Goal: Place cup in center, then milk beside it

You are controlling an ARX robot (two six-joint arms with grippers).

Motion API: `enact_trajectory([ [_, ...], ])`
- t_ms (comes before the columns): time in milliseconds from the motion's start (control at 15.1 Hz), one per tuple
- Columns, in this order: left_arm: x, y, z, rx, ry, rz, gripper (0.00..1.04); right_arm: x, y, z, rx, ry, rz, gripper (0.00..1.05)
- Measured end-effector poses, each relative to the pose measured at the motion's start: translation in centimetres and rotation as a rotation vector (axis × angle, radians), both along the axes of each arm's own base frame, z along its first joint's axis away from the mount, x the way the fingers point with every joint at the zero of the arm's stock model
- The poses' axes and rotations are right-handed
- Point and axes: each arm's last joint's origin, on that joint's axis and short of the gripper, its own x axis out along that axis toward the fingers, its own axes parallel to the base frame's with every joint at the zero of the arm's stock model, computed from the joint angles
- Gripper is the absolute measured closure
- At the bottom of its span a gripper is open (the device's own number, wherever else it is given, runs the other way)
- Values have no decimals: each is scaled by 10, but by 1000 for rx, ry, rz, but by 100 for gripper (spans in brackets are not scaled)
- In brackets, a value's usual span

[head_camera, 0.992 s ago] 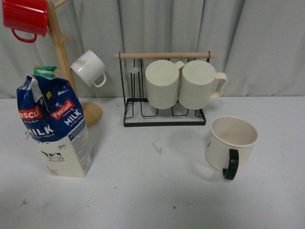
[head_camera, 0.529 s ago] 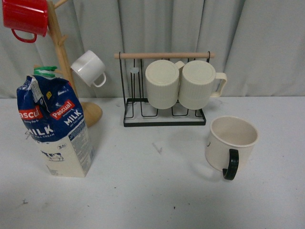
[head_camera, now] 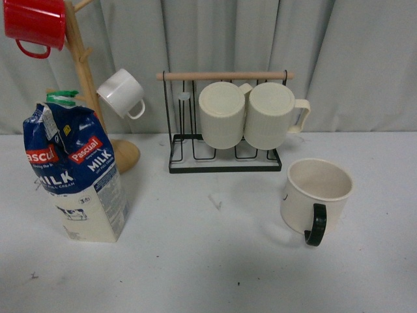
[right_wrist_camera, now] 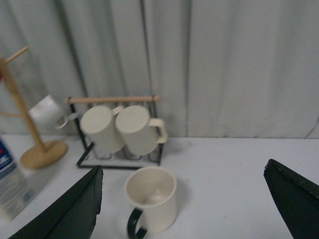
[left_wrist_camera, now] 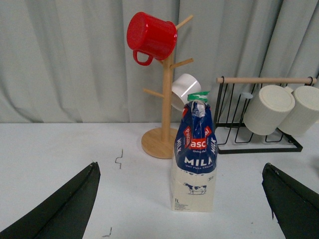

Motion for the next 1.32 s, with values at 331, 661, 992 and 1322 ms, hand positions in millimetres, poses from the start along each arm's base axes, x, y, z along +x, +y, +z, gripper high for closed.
enact_trajectory([
  [331, 0, 0, 0, 0, 0, -1, 7, 208, 40, -35, 84, 608, -216, 6],
  [661, 0, 0, 0, 0, 0, -1, 7, 244, 49, -52, 88, 821, -231, 6],
  [992, 0, 0, 0, 0, 0, -1, 7, 253, 59, -75, 84, 948, -216, 6],
  [1322, 0, 0, 0, 0, 0, -1, 7, 253, 59, -83, 88, 964, -209, 36],
])
